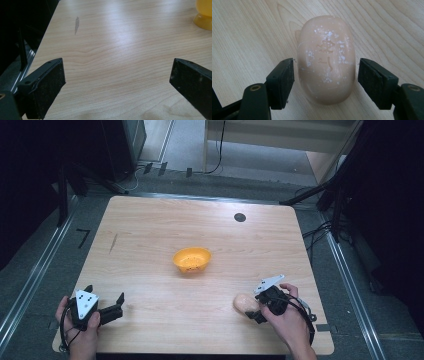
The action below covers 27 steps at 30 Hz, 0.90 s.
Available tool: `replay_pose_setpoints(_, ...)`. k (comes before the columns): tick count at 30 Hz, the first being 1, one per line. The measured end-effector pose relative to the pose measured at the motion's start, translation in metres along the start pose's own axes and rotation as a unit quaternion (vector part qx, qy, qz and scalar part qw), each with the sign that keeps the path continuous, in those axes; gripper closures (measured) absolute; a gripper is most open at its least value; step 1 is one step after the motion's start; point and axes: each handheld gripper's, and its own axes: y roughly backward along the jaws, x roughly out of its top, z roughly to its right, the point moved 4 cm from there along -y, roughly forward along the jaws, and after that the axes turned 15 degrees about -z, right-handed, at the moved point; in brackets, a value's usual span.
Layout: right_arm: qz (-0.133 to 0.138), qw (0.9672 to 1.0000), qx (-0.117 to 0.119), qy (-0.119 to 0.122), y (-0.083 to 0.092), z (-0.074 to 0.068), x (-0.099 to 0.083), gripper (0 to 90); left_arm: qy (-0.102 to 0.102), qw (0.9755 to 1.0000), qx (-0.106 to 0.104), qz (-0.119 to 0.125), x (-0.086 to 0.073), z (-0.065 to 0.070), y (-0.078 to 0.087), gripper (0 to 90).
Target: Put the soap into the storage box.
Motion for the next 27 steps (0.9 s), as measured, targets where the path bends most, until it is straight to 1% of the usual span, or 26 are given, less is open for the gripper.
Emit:
replay_pose_setpoints(5, -0.011, 0.9999, -0.006, 0.004, -0.005, -0.001, 0.004, 30.3, 0.0, 1.0, 0.004, -0.001, 0.0, 0.001, 0.0, 0.4)
replay_pose_setpoints(11, -0.03, 0.9994, -0.014, -0.002, -0.01, -0.002, 0.007, 30.4, 0.0, 1.0, 0.004, 0.0, 0.0, 0.001, 0.0, 0.4)
replay_pose_setpoints(12, -0.032, 0.9994, -0.014, -0.005, -0.011, -0.002, 0.008, 30.4, 0.0, 1.0, 0.004, 0.0, 0.0, 0.001, 0.0, 0.4)
replay_pose_setpoints(19, -0.042, 0.999, -0.015, 0.0, -0.015, -0.001, 0.011, 30.9, -0.002, 1.0, 0.004, 0.0, 0.0, 0.001, 0.0, 0.4)
replay_pose_setpoints(21, -0.043, 0.999, -0.014, -0.001, -0.014, -0.001, 0.011, 32.4, -0.003, 1.0, 0.003, -0.001, 0.0, 0.001, 0.0, 0.4)
replay_pose_setpoints(25, -0.052, 0.9985, -0.016, -0.001, -0.014, -0.001, 0.013, 32.5, -0.004, 1.0, 0.004, -0.002, 0.0, 0.001, 0.0, 0.4)
replay_pose_setpoints(27, -0.057, 0.998, -0.026, 0.006, -0.015, -0.001, 0.014, 32.6, -0.005, 1.0, 0.004, -0.003, 0.0, 0.001, 0.0, 0.4)
